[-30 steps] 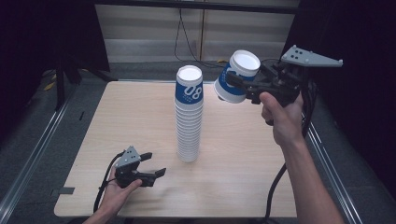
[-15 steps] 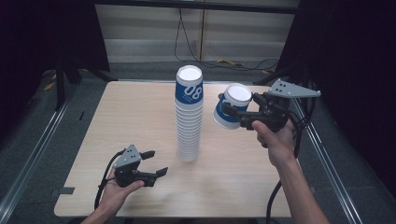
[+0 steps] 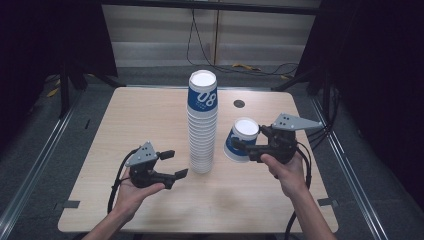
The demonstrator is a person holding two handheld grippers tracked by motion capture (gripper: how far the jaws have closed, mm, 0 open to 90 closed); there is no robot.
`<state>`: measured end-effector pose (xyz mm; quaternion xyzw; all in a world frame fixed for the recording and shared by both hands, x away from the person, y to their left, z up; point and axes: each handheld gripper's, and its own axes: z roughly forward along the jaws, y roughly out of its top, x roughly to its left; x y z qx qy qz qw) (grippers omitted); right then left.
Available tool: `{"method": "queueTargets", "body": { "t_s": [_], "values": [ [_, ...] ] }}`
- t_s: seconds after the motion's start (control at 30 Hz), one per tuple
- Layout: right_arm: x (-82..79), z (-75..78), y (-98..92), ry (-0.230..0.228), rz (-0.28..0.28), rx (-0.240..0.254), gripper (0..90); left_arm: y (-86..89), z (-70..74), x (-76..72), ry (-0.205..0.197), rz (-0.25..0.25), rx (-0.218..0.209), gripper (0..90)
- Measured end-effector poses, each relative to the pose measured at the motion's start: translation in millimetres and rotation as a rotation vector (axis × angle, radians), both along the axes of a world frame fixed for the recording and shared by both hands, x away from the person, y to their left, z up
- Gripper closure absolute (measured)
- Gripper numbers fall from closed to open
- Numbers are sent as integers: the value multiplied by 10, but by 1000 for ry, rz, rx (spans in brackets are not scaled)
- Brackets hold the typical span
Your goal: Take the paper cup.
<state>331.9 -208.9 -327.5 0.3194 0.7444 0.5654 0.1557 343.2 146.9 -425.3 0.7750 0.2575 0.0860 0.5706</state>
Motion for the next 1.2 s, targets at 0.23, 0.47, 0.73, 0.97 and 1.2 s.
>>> {"method": "queueTargets", "body": {
  "t_s": [0.23, 0.47, 0.73, 0.97, 1.2],
  "values": [
    [-16, -296, 95, 56, 25, -13, 271, -117, -51, -43, -14, -24, 39, 172],
    [-68, -525, 189, 90, 44, -14, 272, -121, -105, -68, 18, -70, 32, 222],
    [-72, -709, 293, 109, 78, 2, 271, -132, -159, -124, 27, -96, 9, 158],
    [-78, -797, 334, 109, 74, 9, 271, -168, -188, -170, 27, -123, 16, 159],
    [-83, -892, 405, 96, 96, 36, 270, -247, -232, -216, 26, -165, 14, 156]
  ]
}}
